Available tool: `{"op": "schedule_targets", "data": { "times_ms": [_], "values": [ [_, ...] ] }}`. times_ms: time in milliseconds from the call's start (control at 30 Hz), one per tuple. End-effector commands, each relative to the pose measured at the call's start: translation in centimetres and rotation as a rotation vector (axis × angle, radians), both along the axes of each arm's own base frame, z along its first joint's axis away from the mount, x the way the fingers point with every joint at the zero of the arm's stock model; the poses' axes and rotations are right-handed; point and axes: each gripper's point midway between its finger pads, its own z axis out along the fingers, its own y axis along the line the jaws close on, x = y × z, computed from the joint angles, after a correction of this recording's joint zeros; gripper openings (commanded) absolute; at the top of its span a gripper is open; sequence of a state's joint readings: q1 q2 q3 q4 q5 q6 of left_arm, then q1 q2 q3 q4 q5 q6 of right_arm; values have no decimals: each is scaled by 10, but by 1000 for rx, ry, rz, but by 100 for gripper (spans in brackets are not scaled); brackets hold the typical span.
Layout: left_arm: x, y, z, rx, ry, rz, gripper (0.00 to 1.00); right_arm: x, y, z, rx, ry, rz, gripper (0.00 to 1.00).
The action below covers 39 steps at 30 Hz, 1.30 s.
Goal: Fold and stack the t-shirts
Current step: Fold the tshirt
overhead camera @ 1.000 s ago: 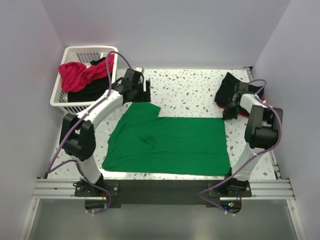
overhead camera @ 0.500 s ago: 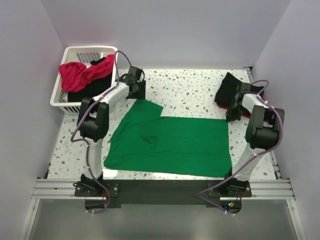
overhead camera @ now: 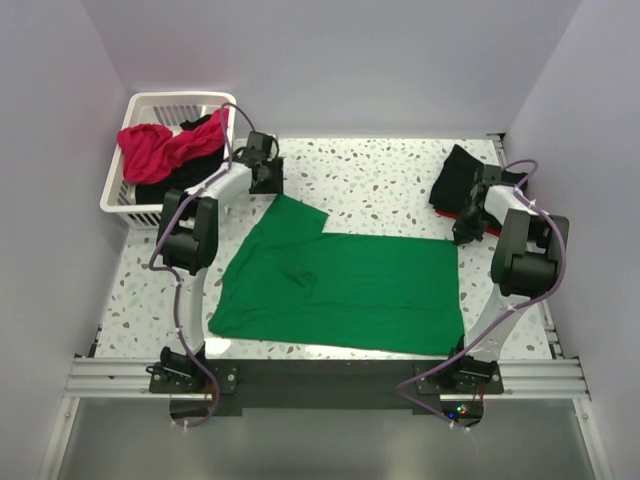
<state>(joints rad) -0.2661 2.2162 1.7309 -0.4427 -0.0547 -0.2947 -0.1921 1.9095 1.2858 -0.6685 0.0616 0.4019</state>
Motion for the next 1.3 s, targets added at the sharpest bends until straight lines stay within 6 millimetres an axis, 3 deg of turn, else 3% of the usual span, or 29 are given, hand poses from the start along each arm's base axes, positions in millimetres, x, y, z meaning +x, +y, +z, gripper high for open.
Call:
{"op": "schedule_targets", "data": {
  "times_ms": [0, 467, 967, 1133, 1267],
  "values": [
    [21, -16, 15, -56, -81, -41, 54, -3, -7, -4, -18, 35, -2, 0],
    [20, -21, -15, -60, -34, -71, 45, -5, -3, -6, -2, 41, 3, 0],
    [3, -32, -29, -121, 8, -113, 17, -8, -2, -6, 5, 39, -2, 0],
    [-6, -35, -38, -133, 32, -128, 0, -6, -2, -3, 4, 33, -2, 0],
    [-3, -34, -35, -132, 17, -119, 0, -1, 1, 5, 19, 14, -5, 0]
  ]
}}
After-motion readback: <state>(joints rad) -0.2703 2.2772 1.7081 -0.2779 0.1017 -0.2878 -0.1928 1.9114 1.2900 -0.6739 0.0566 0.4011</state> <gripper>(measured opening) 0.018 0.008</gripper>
